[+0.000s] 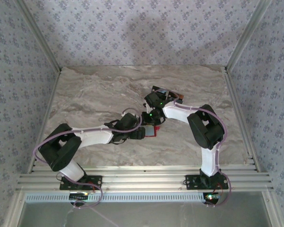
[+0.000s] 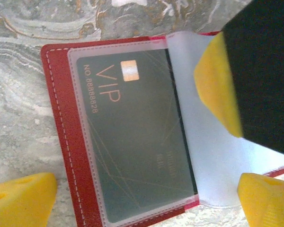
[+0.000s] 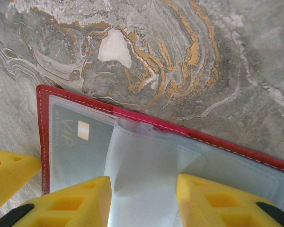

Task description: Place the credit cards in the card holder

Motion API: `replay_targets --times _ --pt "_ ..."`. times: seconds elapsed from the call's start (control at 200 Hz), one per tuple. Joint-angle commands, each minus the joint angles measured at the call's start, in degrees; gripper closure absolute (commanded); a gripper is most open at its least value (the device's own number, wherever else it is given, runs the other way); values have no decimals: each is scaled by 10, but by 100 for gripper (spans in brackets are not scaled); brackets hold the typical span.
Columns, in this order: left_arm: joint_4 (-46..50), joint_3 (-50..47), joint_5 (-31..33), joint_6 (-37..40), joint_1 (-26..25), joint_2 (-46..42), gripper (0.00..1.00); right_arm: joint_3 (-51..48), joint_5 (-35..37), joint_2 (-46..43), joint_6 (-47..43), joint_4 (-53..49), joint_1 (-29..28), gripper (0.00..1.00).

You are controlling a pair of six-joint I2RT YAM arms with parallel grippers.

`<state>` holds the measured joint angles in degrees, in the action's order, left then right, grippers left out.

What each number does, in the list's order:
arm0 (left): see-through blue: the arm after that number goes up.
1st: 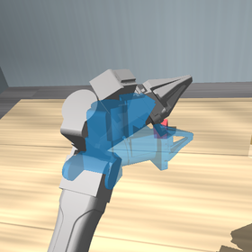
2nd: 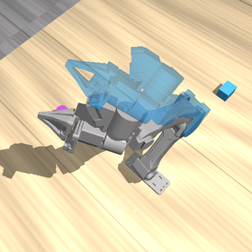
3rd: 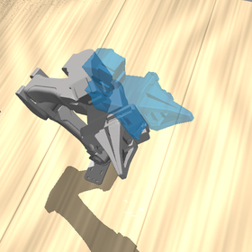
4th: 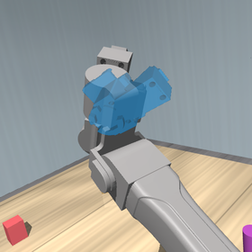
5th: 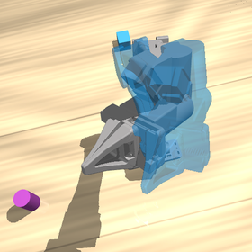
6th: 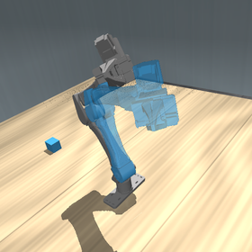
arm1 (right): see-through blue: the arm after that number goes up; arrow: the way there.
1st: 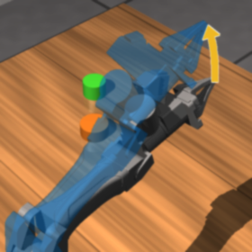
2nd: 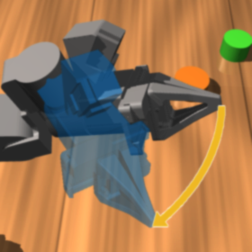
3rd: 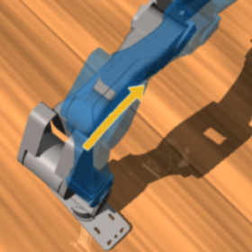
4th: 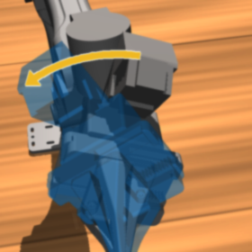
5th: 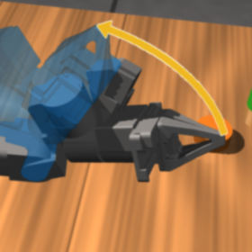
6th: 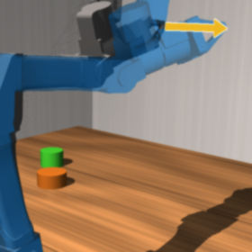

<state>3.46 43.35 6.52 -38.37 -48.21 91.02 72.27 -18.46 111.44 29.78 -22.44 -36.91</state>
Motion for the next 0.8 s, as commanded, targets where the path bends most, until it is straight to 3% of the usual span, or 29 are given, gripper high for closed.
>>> replay_targets --times 0.0,0.8 --pt "18 19 30 6 -5 13 2 7 -2 14 9 -12 -5 57" --pt "5 -10 41 -7 -5 24 2 -77 8 -76 58 25 7 51"
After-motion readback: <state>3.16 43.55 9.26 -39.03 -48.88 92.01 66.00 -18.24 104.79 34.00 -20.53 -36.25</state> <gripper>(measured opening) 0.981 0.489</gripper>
